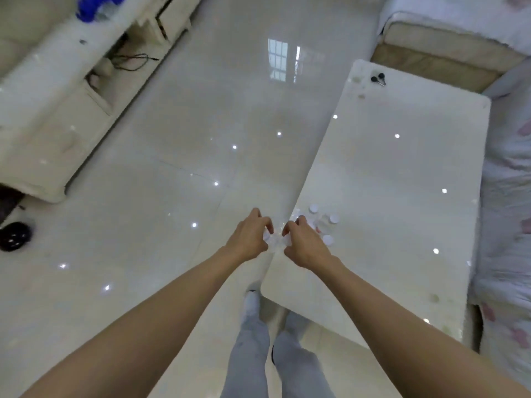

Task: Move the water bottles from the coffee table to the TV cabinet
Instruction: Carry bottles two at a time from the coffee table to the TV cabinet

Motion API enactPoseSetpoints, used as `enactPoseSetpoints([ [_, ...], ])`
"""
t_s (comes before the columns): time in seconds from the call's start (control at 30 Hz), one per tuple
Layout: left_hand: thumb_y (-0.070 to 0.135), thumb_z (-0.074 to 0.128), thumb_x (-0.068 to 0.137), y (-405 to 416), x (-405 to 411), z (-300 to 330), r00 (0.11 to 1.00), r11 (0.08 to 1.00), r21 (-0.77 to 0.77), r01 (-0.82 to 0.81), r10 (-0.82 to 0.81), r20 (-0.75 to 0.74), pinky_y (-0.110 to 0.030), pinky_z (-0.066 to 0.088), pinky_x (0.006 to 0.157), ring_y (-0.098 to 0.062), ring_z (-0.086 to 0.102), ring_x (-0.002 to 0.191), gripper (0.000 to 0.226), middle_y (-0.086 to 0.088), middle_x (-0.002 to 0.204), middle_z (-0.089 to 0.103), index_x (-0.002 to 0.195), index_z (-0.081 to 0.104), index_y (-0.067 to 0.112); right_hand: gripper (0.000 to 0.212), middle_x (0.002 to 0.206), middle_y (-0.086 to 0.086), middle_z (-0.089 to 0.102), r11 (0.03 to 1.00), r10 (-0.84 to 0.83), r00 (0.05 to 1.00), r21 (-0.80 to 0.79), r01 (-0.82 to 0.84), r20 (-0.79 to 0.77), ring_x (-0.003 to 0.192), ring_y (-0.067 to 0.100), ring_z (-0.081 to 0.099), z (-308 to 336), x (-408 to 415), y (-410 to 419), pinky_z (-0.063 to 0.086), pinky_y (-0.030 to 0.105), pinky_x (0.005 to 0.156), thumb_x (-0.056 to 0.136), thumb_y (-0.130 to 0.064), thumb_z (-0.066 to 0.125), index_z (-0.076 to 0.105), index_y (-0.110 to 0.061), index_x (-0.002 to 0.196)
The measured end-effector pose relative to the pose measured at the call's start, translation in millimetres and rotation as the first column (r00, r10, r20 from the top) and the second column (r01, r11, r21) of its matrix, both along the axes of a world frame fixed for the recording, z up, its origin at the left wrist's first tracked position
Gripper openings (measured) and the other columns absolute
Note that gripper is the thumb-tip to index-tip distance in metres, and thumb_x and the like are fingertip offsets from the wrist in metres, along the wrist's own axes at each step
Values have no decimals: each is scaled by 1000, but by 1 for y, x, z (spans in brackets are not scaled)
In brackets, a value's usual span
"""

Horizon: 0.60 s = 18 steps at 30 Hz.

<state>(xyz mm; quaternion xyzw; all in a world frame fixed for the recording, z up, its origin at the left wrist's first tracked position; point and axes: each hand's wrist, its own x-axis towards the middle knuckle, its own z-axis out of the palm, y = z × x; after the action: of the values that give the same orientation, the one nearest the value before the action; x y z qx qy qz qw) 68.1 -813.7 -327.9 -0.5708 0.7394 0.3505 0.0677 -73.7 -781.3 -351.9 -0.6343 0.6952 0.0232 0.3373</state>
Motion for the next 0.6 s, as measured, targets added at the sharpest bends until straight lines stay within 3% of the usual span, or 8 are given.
enactPoseSetpoints([
  [0.1,0,68,82,-4,35,42,996,993,-79,-89,87,-27,-22,41,73,-19,51,85,31,-9,113,46,111,62,9,32,121,10,47,991,124,992,-38,-125,-27,91,26,57,35,29,-20,48,33,75,85,-3,62,56,-12,115],
  [0.3,0,68,82,-19,119,103,971,950,-201,-237,229,-64,-26,42,72,-26,58,92,30,-9,113,47,110,63,11,37,121,9,48,954,276,960,-109,-278,-38,90,28,61,92,112,-60,57,40,85,81,-8,69,56,-14,115],
  [0.43,8,71,82,-31,196,122,940,905,-256,-341,334,-71,-26,46,80,-27,59,98,28,-8,112,51,109,65,12,39,123,9,50,927,346,937,-143,-348,-37,98,29,62,124,184,-88,55,36,91,81,-11,72,58,-13,117],
  [0.6,8,76,76,-51,299,137,912,872,-273,-406,407,-56,-28,48,77,-25,59,98,29,-8,112,55,104,69,14,38,126,8,49,916,361,932,-171,-362,-37,105,28,59,152,284,-123,52,34,93,84,-13,71,58,-13,120],
])
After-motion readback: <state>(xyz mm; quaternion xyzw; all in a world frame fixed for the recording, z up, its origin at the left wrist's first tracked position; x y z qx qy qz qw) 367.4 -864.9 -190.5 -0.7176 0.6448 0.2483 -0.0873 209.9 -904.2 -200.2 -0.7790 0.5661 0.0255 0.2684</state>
